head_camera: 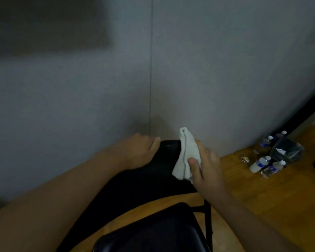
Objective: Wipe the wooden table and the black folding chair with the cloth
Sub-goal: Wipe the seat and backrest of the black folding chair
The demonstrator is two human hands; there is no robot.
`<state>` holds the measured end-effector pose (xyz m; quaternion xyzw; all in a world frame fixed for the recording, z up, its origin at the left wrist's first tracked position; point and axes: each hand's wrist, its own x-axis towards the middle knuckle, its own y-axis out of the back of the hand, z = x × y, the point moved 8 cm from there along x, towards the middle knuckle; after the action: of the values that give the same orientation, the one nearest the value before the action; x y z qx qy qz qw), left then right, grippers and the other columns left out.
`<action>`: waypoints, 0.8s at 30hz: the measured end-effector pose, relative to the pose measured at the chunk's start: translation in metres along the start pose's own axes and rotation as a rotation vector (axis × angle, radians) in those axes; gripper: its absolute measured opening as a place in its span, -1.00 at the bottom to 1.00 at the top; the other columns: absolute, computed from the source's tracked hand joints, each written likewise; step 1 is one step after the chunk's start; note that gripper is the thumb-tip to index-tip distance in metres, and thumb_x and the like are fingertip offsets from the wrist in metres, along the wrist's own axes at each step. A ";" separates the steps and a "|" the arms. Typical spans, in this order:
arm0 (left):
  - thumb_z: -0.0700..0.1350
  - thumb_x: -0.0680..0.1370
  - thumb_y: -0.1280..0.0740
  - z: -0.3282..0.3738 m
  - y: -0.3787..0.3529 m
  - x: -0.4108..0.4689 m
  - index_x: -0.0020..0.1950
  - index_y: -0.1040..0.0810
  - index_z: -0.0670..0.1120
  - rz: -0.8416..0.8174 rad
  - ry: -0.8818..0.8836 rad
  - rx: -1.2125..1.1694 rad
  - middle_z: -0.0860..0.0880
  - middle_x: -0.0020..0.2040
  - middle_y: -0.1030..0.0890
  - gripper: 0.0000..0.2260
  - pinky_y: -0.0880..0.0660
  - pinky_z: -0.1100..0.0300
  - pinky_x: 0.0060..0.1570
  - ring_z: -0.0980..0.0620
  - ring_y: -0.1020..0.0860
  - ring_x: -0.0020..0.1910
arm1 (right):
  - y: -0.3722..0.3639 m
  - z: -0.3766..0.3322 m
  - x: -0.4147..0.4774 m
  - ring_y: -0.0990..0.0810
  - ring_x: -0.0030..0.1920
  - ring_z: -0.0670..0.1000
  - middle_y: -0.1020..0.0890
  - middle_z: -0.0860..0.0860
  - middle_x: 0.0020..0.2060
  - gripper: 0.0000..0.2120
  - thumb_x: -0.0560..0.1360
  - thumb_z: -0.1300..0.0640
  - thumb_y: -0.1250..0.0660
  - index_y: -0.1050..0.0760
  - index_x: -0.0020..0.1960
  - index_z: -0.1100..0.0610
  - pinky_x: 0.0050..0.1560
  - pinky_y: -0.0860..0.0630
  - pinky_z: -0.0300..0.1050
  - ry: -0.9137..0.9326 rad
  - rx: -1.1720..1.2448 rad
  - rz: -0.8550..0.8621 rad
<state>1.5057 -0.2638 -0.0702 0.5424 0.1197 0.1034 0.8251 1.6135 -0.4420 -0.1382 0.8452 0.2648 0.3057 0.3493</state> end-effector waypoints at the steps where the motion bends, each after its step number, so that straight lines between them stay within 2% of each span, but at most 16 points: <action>1: 0.14 0.69 0.05 -0.003 -0.005 -0.001 -0.32 -0.37 -0.03 -0.004 0.000 -0.025 -0.08 -0.32 -0.54 -0.52 -0.49 0.08 -0.12 -0.01 -0.50 -0.35 | -0.002 0.010 -0.005 -0.51 0.03 0.07 -0.54 0.08 0.10 -0.43 0.66 -0.21 0.00 -0.28 0.56 0.05 0.03 -0.52 0.12 -0.026 0.070 0.006; 3: 0.17 0.68 0.05 -0.008 -0.011 0.002 -0.30 -0.39 -0.03 0.000 0.011 -0.061 -0.03 -0.35 -0.52 -0.52 -0.45 0.13 -0.20 0.08 -0.51 -0.37 | -0.005 0.023 -0.012 -0.52 0.04 0.07 -0.55 0.07 0.06 -0.45 0.66 -0.16 -0.02 -0.31 0.55 0.09 0.05 -0.53 0.17 -0.085 0.195 0.010; 6: 0.18 0.67 0.04 -0.009 -0.011 0.006 -0.32 -0.38 -0.03 0.005 0.034 -0.074 0.01 -0.40 -0.49 -0.52 -0.36 0.26 -0.33 0.17 -0.47 -0.44 | 0.001 0.027 -0.019 -0.51 0.16 0.10 -0.54 0.11 0.17 -0.46 0.66 -0.12 -0.05 -0.25 0.60 0.01 0.15 -0.53 0.19 -0.111 0.216 0.062; 8: 0.18 0.66 0.03 -0.009 -0.011 0.006 -0.34 -0.37 0.00 0.014 0.039 -0.076 0.07 -0.42 -0.46 -0.53 -0.32 0.24 -0.36 0.23 -0.46 -0.45 | 0.011 0.004 -0.013 -0.47 0.26 0.17 -0.49 0.16 0.29 -0.47 0.66 -0.09 -0.10 -0.21 0.62 -0.07 0.22 -0.48 0.23 0.052 0.026 0.101; 10: 0.18 0.65 0.04 -0.008 -0.009 0.005 -0.30 -0.40 0.02 0.028 0.025 -0.030 0.12 -0.36 -0.49 -0.55 -0.39 0.16 -0.26 0.24 -0.49 -0.38 | 0.008 -0.030 0.003 -0.42 0.36 0.26 -0.43 0.19 0.37 -0.44 0.63 -0.11 -0.16 -0.16 0.61 -0.18 0.27 -0.41 0.26 0.235 -0.171 0.069; 12: 0.18 0.65 0.04 -0.010 -0.008 0.006 -0.28 -0.40 0.03 0.038 0.017 -0.043 0.11 -0.29 -0.54 -0.58 -0.48 0.10 -0.15 0.16 -0.53 -0.30 | 0.000 -0.055 0.023 -0.41 0.37 0.28 -0.44 0.17 0.38 -0.43 0.58 -0.13 -0.18 -0.16 0.58 -0.24 0.23 -0.40 0.30 0.304 -0.255 0.023; 14: 0.19 0.64 0.04 -0.011 -0.007 0.005 -0.31 -0.38 0.05 0.060 0.017 -0.068 0.11 -0.33 -0.54 -0.56 -0.51 0.08 -0.17 0.13 -0.53 -0.33 | -0.004 -0.063 0.032 -0.43 0.35 0.27 -0.45 0.15 0.39 -0.44 0.57 -0.13 -0.21 -0.20 0.56 -0.23 0.20 -0.40 0.31 0.339 -0.304 0.019; 17: 0.29 0.60 0.11 -0.014 -0.008 0.005 -0.34 -0.40 0.11 0.077 0.025 -0.088 0.13 -0.42 -0.49 -0.51 -0.39 0.25 -0.32 0.18 -0.48 -0.41 | -0.002 -0.035 0.007 -0.38 0.42 0.32 -0.35 0.22 0.45 -0.36 0.50 -0.05 -0.39 -0.27 0.54 -0.17 0.23 -0.44 0.34 0.430 -0.353 0.020; 20: 0.32 0.57 0.10 -0.016 -0.011 0.007 -0.37 -0.34 -0.03 0.070 0.040 -0.128 0.08 -0.49 -0.45 -0.46 -0.33 0.30 -0.43 0.11 -0.45 -0.49 | 0.001 0.019 -0.033 -0.39 0.38 0.38 -0.29 0.27 0.46 -0.18 0.30 0.04 -0.62 -0.34 0.48 -0.12 0.19 -0.51 0.34 0.422 -0.423 -0.046; 22: 0.28 0.60 0.08 -0.017 -0.012 0.006 -0.34 -0.35 -0.09 0.077 0.039 -0.108 0.04 -0.49 -0.43 -0.44 -0.36 0.31 -0.41 0.10 -0.45 -0.48 | 0.003 0.036 -0.040 -0.43 0.33 0.39 -0.29 0.29 0.45 -0.20 0.35 0.09 -0.54 -0.30 0.51 -0.12 0.16 -0.53 0.34 0.364 -0.401 -0.076; 24: 0.26 0.61 0.07 -0.016 -0.012 0.007 -0.34 -0.35 -0.08 0.086 0.022 -0.109 0.04 -0.49 -0.43 -0.46 -0.37 0.34 -0.39 0.11 -0.44 -0.49 | 0.002 0.025 -0.034 -0.45 0.33 0.39 -0.28 0.27 0.46 -0.36 0.49 -0.02 -0.31 -0.22 0.54 -0.18 0.15 -0.54 0.35 0.321 -0.356 -0.049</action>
<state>1.5079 -0.2524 -0.0874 0.5000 0.0995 0.1510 0.8469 1.6090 -0.4765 -0.1617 0.7041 0.2792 0.4696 0.4535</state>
